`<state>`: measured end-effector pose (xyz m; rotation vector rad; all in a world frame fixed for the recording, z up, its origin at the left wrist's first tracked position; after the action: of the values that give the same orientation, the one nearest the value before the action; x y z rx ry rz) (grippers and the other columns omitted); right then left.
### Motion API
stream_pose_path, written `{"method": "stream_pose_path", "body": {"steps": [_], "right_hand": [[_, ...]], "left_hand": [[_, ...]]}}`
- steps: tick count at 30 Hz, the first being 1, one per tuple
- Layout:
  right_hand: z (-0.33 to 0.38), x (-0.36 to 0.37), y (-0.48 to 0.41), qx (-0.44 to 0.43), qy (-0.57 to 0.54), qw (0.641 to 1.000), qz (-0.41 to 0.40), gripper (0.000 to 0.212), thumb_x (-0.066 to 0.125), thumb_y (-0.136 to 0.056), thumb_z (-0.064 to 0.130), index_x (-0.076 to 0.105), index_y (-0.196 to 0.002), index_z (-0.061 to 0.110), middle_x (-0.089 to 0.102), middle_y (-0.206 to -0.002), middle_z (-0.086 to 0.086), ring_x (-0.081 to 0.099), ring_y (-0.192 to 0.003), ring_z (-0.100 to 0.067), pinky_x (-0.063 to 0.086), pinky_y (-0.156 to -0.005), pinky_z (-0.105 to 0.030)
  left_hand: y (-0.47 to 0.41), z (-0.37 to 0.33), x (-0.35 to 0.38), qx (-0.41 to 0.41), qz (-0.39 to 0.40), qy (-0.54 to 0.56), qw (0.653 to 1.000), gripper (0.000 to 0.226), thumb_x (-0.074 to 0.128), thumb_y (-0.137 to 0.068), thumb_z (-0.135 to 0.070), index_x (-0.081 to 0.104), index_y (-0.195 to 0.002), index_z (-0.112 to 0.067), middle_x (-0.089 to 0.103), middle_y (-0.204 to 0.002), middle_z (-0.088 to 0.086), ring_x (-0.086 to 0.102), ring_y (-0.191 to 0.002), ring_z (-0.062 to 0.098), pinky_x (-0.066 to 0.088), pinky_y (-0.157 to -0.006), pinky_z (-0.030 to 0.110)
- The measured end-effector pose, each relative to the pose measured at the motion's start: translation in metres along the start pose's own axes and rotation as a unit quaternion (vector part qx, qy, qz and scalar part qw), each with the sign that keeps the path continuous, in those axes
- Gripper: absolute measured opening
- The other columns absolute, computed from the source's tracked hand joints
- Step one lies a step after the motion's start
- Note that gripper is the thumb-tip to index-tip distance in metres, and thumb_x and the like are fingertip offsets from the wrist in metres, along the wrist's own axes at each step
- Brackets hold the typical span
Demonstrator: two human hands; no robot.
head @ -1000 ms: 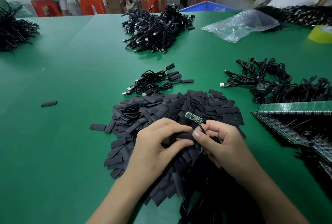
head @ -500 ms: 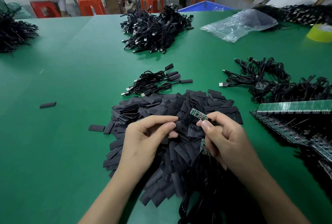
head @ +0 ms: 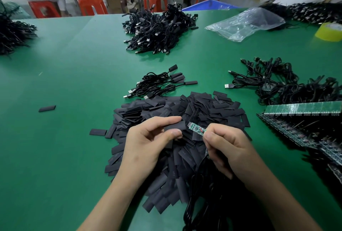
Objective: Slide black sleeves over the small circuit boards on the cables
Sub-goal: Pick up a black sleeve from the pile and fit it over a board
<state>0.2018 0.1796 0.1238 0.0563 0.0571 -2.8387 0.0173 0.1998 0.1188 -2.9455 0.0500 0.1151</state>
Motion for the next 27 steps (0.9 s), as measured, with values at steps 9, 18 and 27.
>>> {"method": "stream_pose_path", "body": {"steps": [9,18,27], "right_hand": [[-0.003,0.003,-0.001,0.010,-0.036,0.999,0.035,0.031,0.050,-0.098,0.027,0.052,-0.069,0.017,0.043,-0.049,0.001,0.028,-0.032,-0.015,0.022,-0.036,-0.017],[-0.007,0.004,0.000,0.026,-0.019,0.998,0.062,0.032,0.051,-0.099,0.028,0.050,-0.071,0.012,0.043,-0.048,0.000,0.028,-0.033,-0.015,0.022,-0.036,-0.018],[-0.011,0.004,0.001,0.055,-0.025,0.994,0.096,0.033,0.052,-0.099,0.029,0.050,-0.069,0.015,0.041,-0.049,-0.001,0.026,-0.035,-0.014,0.021,-0.037,-0.019]], "left_hand": [[0.001,-0.005,0.001,0.020,0.003,0.039,0.999,0.027,0.076,-0.083,-0.009,0.081,-0.098,-0.031,0.079,-0.086,0.005,0.076,-0.076,0.014,0.056,-0.075,0.019],[0.000,-0.007,0.000,0.043,0.013,0.011,0.999,0.027,0.077,-0.083,-0.006,0.081,-0.099,-0.027,0.079,-0.089,0.003,0.077,-0.079,0.016,0.056,-0.076,0.019],[-0.003,-0.012,-0.002,0.077,0.102,-0.102,0.987,0.022,0.081,-0.081,-0.022,0.081,-0.099,-0.033,0.076,-0.090,-0.006,0.071,-0.082,0.016,0.054,-0.076,0.026]]}}
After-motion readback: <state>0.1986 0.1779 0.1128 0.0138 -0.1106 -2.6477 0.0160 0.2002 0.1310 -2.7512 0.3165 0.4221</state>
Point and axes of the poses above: each hand's wrist, its own y-axis away from the middle knuckle, its own x-axis out of the palm, z = x × y, the point moved 7 cm from there along -y, towards the middle knuckle
